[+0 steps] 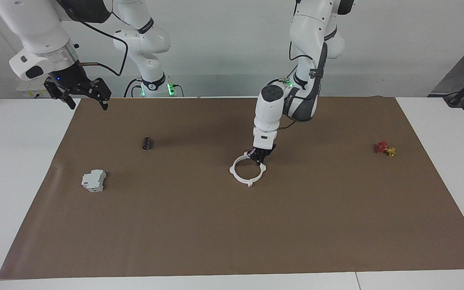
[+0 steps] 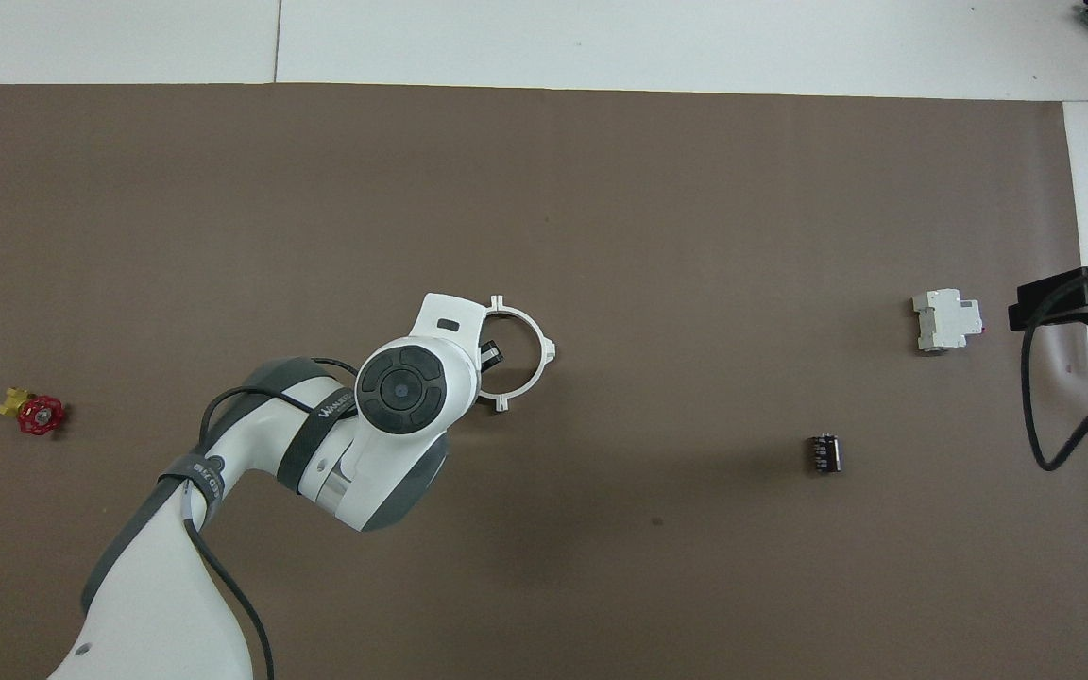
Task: Assemble drain pipe with both arms
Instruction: 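Press the held half's ends against the placed half with the left gripper, then open the left gripper and lift it away from the joined ring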
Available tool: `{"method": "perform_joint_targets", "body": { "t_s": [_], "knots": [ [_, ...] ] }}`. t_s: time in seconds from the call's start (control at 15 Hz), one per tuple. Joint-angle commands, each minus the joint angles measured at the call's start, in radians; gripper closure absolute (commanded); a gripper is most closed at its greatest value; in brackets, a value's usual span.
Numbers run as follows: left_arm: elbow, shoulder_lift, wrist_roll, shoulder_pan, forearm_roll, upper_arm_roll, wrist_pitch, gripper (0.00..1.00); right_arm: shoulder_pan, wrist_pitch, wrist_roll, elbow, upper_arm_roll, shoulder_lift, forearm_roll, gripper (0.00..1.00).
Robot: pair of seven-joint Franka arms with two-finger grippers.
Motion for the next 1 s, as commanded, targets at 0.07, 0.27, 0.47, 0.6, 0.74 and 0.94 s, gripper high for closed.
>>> {"method": "perform_joint_targets", "body": {
  "t_s": [0.07, 0.27, 0.47, 0.6, 0.74, 0.94],
  "knots": [
    [0.022, 0.027, -0.017, -0.008, 0.049, 0.013, 0.011, 0.1, -0.011, -0.011, -0.015, 0.004, 0.004, -0.001, 0.014, 0.0],
    [0.022, 0.027, -0.015, -0.006, 0.049, 0.013, 0.002, 0.0, -0.011, -0.011, -0.015, 0.004, 0.004, -0.001, 0.014, 0.0],
    [0.045, 0.01, -0.012, -0.006, 0.067, 0.013, -0.077, 0.0, -0.011, -0.011, -0.015, 0.004, 0.004, -0.001, 0.014, 0.0],
    [0.114, -0.022, 0.029, 0.011, 0.075, 0.015, -0.195, 0.0, -0.011, -0.011, -0.015, 0.004, 0.004, -0.001, 0.014, 0.0],
    [0.152, -0.071, 0.153, 0.066, 0.075, 0.01, -0.303, 0.0, -0.011, -0.011, -0.015, 0.004, 0.004, -0.001, 0.014, 0.0],
    [0.161, -0.147, 0.383, 0.133, 0.072, 0.013, -0.403, 0.0, -0.011, -0.011, -0.015, 0.004, 0.004, -0.001, 0.014, 0.0]
  ]
}}
